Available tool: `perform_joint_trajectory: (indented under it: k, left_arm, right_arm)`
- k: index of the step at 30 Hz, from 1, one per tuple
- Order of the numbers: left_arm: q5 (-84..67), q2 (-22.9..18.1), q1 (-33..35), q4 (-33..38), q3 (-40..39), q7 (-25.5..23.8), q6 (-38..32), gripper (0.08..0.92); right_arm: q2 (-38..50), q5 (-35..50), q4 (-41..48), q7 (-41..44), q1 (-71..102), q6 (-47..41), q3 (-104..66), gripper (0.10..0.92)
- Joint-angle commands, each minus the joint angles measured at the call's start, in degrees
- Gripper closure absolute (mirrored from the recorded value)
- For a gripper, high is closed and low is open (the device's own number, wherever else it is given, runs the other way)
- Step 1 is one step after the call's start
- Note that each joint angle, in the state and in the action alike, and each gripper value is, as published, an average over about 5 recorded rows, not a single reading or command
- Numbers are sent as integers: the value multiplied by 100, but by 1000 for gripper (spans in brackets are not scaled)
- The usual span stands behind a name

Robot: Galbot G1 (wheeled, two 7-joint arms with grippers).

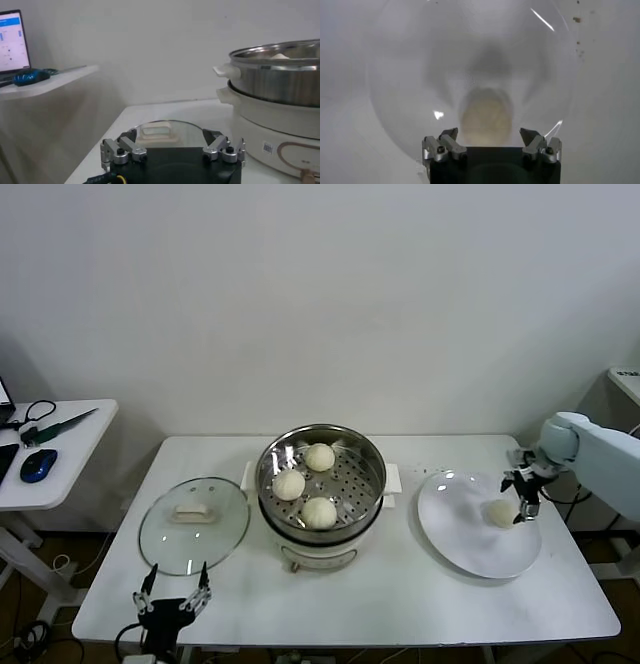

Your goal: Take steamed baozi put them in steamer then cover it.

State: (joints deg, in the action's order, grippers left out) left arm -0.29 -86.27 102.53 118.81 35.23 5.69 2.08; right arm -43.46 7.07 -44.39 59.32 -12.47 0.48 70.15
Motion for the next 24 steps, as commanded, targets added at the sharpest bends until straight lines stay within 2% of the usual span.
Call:
perform_joint_trajectory:
  k: [1,5,10,15,19,24]
  left_arm:
    - [13,1,-4,-4,-5,-2,9,177]
    - [4,10,5,-4,2,-3,0,177]
    - [-9,21,0,-31,11,1,-15,177]
    - [-13,26,-2,-38,12,2,-19,177]
    - [-18,29,-9,-24,20,4,-15,177]
    - [-19,34,-23,-8,11,6,-9,177]
  right_arm:
    - [-257,-231,490,-111,494,24,-480,203]
    - [-259,-255,456,-89,525,18,-496,209]
    - [-206,-276,360,-80,407,24,-451,298]
    - [-39,-119,-4,-70,-51,4,-101,338]
    - [176,363,-796,-63,-1077,-143,779,346]
    - [90,1779,-2326,-86,-3379,-732,2560,347]
